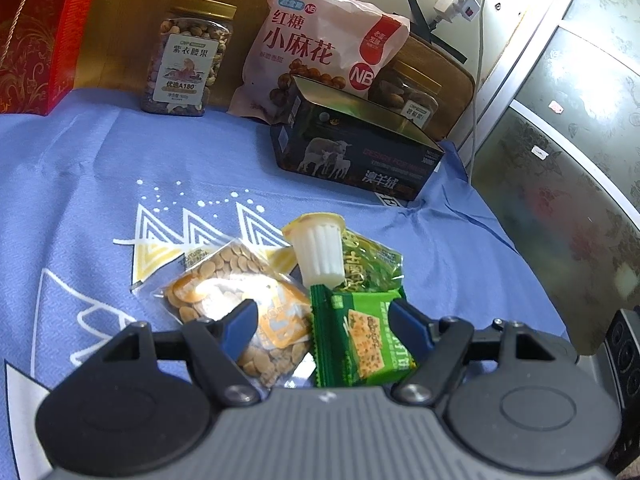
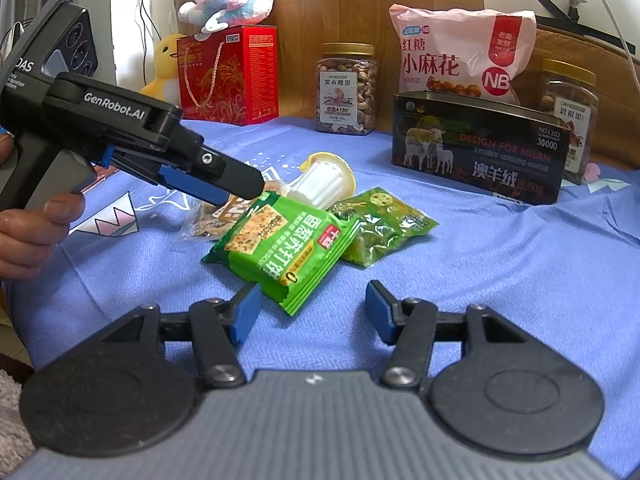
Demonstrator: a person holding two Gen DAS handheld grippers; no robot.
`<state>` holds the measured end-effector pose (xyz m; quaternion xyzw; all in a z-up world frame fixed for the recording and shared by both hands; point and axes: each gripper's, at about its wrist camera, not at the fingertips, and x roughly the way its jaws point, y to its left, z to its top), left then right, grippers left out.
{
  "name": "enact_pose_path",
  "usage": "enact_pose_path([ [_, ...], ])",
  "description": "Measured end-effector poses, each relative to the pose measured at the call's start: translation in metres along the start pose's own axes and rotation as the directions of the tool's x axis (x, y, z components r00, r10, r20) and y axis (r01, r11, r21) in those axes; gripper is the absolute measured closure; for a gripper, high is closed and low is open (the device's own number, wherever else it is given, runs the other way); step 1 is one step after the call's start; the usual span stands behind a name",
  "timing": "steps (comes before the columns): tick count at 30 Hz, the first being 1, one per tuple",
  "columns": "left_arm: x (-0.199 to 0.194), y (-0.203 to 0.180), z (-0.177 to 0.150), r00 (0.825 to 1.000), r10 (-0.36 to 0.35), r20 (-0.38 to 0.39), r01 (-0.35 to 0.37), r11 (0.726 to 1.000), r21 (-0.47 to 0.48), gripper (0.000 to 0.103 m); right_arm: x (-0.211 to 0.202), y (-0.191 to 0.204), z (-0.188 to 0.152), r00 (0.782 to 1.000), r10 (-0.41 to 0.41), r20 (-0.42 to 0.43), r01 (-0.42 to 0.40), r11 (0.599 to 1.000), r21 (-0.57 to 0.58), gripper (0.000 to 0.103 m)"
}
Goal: Organize snacks
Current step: 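Grasp the green biscuit packet with the left tool, then carry the green biscuit packet into the black tin and open the left tool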
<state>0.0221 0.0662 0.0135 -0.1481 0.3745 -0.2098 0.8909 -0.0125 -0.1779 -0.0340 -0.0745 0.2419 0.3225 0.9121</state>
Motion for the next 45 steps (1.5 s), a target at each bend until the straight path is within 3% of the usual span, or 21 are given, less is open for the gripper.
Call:
enact_pose_path([
  [28,0.001,-0.004,-0.003,0.999,-0.043,-0.023,0.044,0.999,0.018,0.029,0.003,0.005,0.003,1.000,0.025,0.001,-0.025,0.999,-0.029,0.043],
  [31,0.005,-0.006,-0.003,0.997,-0.061,-0.037,0.061,0.998,0.023,0.036,0.006,0.006,0.003,0.999,0.041,-0.004,-0.041,0.998,-0.037,0.043],
  [32,0.007,-0.008,-0.003,0.996,-0.070,-0.046,0.072,0.997,0.030,0.039,0.008,0.007,0.004,0.999,0.050,-0.007,-0.051,0.998,-0.040,0.044],
  [33,0.010,-0.010,-0.004,0.995,-0.082,-0.061,0.084,0.996,0.035,0.046,0.009,0.007,0.004,0.998,0.059,-0.005,-0.059,0.997,-0.045,0.051],
  [38,0.015,-0.017,-0.006,0.995,-0.067,-0.076,0.072,0.995,0.062,0.055,0.011,0.009,0.007,0.998,0.066,-0.005,-0.066,0.996,-0.056,0.072],
  [45,0.004,-0.036,0.013,0.997,-0.078,-0.008,0.078,0.989,0.124,0.055,-0.005,0.005,0.020,0.994,0.036,0.107,-0.030,0.998,-0.061,0.072],
])
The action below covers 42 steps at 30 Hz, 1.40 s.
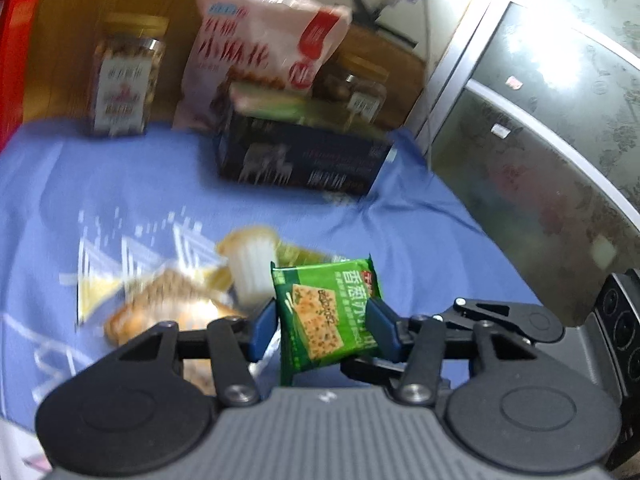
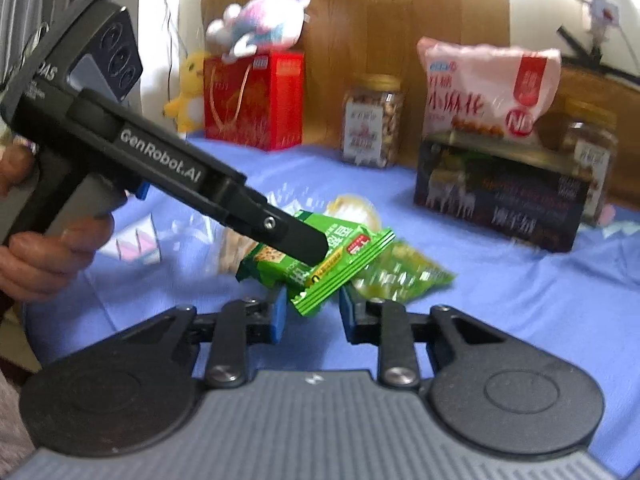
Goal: Organize snacks
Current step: 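Carry the green biscuit packet into the black tin and open the left tool, then grasp the white jelly cup with the left tool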
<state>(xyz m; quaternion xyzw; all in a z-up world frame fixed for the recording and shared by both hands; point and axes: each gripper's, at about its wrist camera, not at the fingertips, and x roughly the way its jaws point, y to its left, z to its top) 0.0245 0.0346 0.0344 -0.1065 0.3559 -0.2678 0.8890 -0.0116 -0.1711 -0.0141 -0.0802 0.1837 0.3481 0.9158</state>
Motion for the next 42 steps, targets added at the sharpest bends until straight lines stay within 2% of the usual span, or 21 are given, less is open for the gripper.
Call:
enact_pose_path([
  [11,0.021,-0.018,0.043,0.999,0.005,0.031,-0.008,0.997,0.079,0.055,0.000,-0.031,0.021,0.995,-0.068,0.068,0.069,0.998,-0.001,0.072],
  [20,0.059,-0.030,0.111,0.997,0.002,0.073,-0.012,0.991,0.136,0.054,0.018,-0.076,0.052,0.977,-0.154,0.145,0.156,0.988,-0.002,0.072],
  [23,0.079,-0.031,0.138,0.995,0.032,0.097,-0.048,0.985,0.166,0.052,0.033,-0.102,0.068,0.973,-0.174,0.151,0.171,0.985,0.031,0.072],
  [25,0.097,-0.027,0.154,0.989,0.081,0.122,-0.101,0.981,0.164,0.041,0.051,-0.120,0.079,0.971,-0.191,0.146,0.184,0.981,0.060,0.069],
  [29,0.129,-0.004,0.172,0.976,0.191,0.104,-0.200,0.976,0.090,0.043,0.079,-0.138,0.086,0.953,-0.266,0.145,0.258,0.964,0.069,0.067],
  [31,0.121,0.005,0.168,0.980,0.160,0.123,-0.168,0.984,0.057,0.044,0.073,-0.144,0.082,0.956,-0.252,0.151,0.234,0.964,0.126,0.067],
  [34,0.097,0.008,0.153,0.977,0.138,0.162,-0.151,0.986,0.068,0.044,0.055,-0.142,0.070,0.962,-0.219,0.160,0.194,0.968,0.157,0.067],
  [37,0.076,0.010,0.136,0.987,0.086,0.135,-0.094,0.994,0.052,0.044,0.043,-0.133,0.054,0.986,-0.137,0.098,0.120,0.979,0.164,0.067],
  [40,0.060,0.014,0.109,0.997,-0.007,0.073,0.006,1.000,0.013,0.044,0.035,-0.115,0.036,1.000,-0.018,0.024,0.014,0.986,0.166,0.057],
  [42,0.055,0.013,0.092,0.998,-0.039,0.041,0.040,0.999,-0.004,0.044,0.031,-0.098,0.023,0.999,0.026,-0.022,-0.022,0.987,0.160,0.042],
])
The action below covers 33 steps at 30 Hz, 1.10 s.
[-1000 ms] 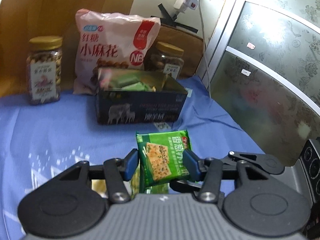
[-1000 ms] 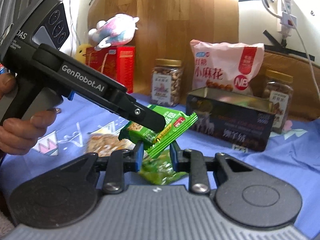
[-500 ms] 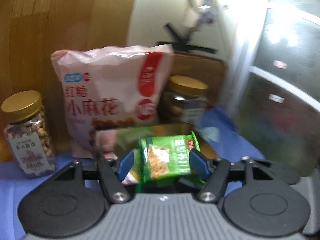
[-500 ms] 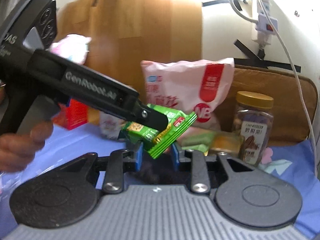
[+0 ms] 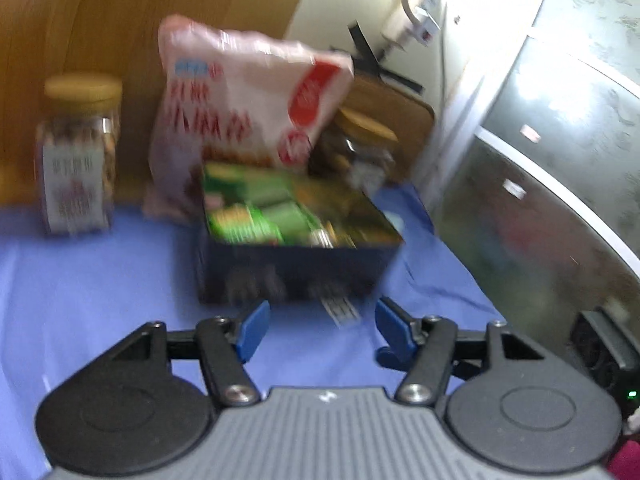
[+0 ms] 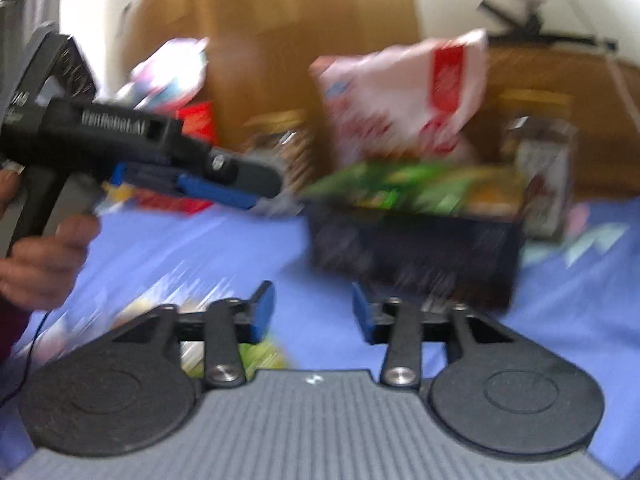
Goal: Organize snacks
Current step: 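Grasp the white jelly cup with the left tool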
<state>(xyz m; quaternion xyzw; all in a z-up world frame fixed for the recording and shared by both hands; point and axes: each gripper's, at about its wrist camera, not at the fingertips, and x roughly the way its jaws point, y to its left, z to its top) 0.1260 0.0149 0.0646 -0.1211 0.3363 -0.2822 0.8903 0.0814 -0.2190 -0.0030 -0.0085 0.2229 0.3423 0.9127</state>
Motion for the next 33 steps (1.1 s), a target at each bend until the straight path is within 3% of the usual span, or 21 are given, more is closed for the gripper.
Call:
enact_pose_path([
  [4,-0.009,-0.003,-0.031,0.999,0.012,-0.030,-0.013,1.000,-0.009,0.042,0.000,0.033,-0.023,0.998,0.029,-0.061,-0.032,0.998,-0.057,0.025],
  [8,-0.021,0.004,-0.045,0.999,0.034,-0.032,-0.035,0.998,-0.048,0.042,0.008,0.058,-0.022,0.998,-0.002,-0.070,-0.008,0.988,-0.152,0.025],
  [12,-0.042,0.019,-0.050,0.998,0.057,0.015,-0.055,0.993,-0.100,0.042,0.015,0.059,-0.011,0.996,0.057,-0.075,-0.064,0.993,-0.095,0.025],
  [17,-0.048,0.035,-0.051,0.999,0.052,0.007,-0.051,0.985,-0.163,0.042,0.029,0.061,-0.011,0.992,0.054,-0.111,-0.058,0.998,-0.036,0.027],
  [25,-0.024,0.028,-0.060,0.996,0.071,-0.061,-0.078,0.990,-0.122,0.040,0.038,0.058,-0.002,0.992,0.067,-0.108,-0.065,0.998,0.014,0.041],
  [29,-0.010,0.029,-0.063,0.992,0.088,-0.095,-0.099,0.988,-0.119,0.040,0.057,0.057,0.001,0.987,0.082,-0.140,-0.077,0.996,0.038,0.054],
  [33,-0.002,0.031,-0.066,0.985,0.135,-0.103,-0.146,0.983,-0.114,0.056,0.066,0.056,0.001,0.987,0.075,-0.139,-0.065,0.995,0.077,0.056],
])
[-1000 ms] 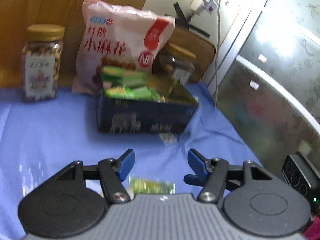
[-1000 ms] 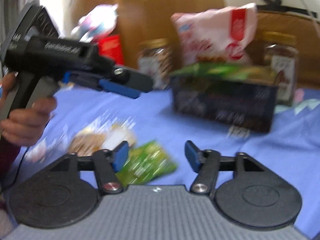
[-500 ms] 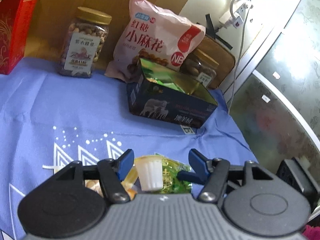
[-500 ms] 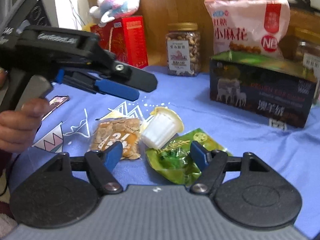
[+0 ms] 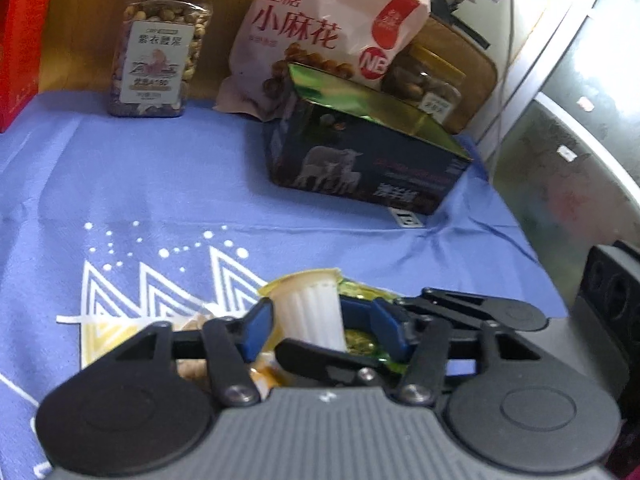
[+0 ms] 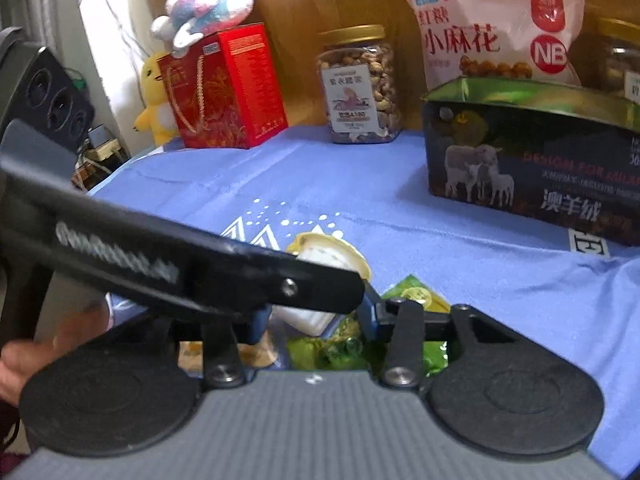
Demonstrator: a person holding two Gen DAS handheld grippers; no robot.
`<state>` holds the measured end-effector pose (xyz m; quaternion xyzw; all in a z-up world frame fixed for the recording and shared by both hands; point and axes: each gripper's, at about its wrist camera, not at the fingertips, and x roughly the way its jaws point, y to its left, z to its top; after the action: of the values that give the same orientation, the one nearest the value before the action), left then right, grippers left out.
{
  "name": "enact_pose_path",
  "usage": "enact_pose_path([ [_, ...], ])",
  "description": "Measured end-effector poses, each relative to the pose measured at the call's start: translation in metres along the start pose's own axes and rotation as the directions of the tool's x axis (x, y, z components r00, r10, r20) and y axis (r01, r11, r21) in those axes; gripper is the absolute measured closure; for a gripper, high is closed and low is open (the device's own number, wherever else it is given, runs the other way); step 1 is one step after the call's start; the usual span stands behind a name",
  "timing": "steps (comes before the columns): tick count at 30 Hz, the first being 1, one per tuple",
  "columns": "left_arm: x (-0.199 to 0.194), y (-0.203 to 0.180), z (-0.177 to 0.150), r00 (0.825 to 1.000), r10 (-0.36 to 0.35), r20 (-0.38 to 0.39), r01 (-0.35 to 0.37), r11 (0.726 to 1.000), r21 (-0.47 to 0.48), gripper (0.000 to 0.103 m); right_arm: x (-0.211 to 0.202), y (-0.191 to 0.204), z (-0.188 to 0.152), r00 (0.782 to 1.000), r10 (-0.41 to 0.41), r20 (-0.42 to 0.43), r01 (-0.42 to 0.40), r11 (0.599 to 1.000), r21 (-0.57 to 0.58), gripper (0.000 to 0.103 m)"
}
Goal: Organize snacks
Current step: 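Grasp the white jelly cup with the left tool, then carry the white jelly cup into the tin and open the left tool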
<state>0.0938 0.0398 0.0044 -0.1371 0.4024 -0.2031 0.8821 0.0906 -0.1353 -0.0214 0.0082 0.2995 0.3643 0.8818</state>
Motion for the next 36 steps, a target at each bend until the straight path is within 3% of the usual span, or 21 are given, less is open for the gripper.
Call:
enact_pose_path([
  [2,-0.004,0.000,0.001,1.000,-0.005,0.010,0.005,1.000,0.001,0.062,-0.003,0.000,0.000,1.000,-0.005,0.008,0.005,1.000,0.004,0.057],
  [15,-0.029,-0.031,0.011,0.993,-0.035,0.117,0.026,0.997,0.078,0.062,-0.036,0.017,0.001,0.979,-0.100,0.175,0.117,0.989,-0.091,0.058],
  [29,-0.030,-0.042,0.014,0.991,-0.047,0.128,0.035,0.995,0.092,0.062,-0.046,0.022,-0.003,0.959,-0.144,0.245,0.178,0.976,-0.125,0.058],
  [36,-0.021,-0.059,0.033,0.989,-0.054,0.136,0.035,0.990,0.139,0.062,-0.049,0.012,0.006,0.937,-0.188,0.293,0.235,0.963,-0.134,0.058],
])
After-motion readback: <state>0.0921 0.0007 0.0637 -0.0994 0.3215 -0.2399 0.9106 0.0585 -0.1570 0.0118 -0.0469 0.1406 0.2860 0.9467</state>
